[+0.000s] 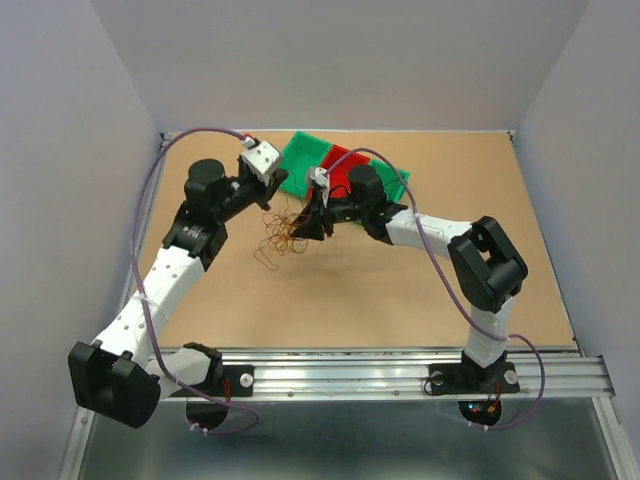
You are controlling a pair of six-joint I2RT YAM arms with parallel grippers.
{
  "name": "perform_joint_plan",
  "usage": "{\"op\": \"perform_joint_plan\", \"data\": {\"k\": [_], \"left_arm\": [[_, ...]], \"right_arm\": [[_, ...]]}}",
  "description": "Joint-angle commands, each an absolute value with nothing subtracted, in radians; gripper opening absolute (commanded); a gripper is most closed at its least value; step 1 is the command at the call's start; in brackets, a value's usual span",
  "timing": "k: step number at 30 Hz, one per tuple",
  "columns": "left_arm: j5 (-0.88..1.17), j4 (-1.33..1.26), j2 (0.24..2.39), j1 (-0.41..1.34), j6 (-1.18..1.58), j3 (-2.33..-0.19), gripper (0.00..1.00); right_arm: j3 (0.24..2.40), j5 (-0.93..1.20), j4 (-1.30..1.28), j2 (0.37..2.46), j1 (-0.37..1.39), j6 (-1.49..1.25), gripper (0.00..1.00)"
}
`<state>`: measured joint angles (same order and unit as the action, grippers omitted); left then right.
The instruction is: Untangle the cables
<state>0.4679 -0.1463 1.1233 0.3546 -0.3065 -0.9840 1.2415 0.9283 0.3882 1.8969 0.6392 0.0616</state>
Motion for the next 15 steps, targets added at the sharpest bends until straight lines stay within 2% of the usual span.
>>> {"op": "perform_joint_plan", "data": {"k": [1,3,4,5,7,10,15], "left_arm": [[0.379,-0.201,1.078,0.322,-0.229,-1.300,0.00],[0.335,-0.163,1.075,0.319,-0.229,-1.386,0.00],[0.258,-0.164,1.046,0.319,-0.213,-1.425,0.00],[0.221,-0.179,1.022,0.319,-0.207,-1.425,0.00],[0.114,-0.274,0.919,0.319,-0.189,-1.347,0.00],[0.037,-0.353,0.807,0.319,-0.195,-1.255,0.00],[-0.063,-0.377,0.762,0.319,-0.221,-1.152,0.00]], "right_arm": [[1.322,0.907,0.379,1.914,0.647,0.083,0.31],[1.321,0.914,0.379,1.914,0.647,0.081,0.27],[1.318,0.920,0.374,1.910,0.647,0.087,0.21],[1.313,0.920,0.371,1.910,0.647,0.087,0.21],[1.301,0.923,0.347,1.893,0.647,0.115,0.17],[1.283,0.922,0.325,1.870,0.647,0.150,0.17],[1.258,0.907,0.318,1.844,0.649,0.166,0.15]]}}
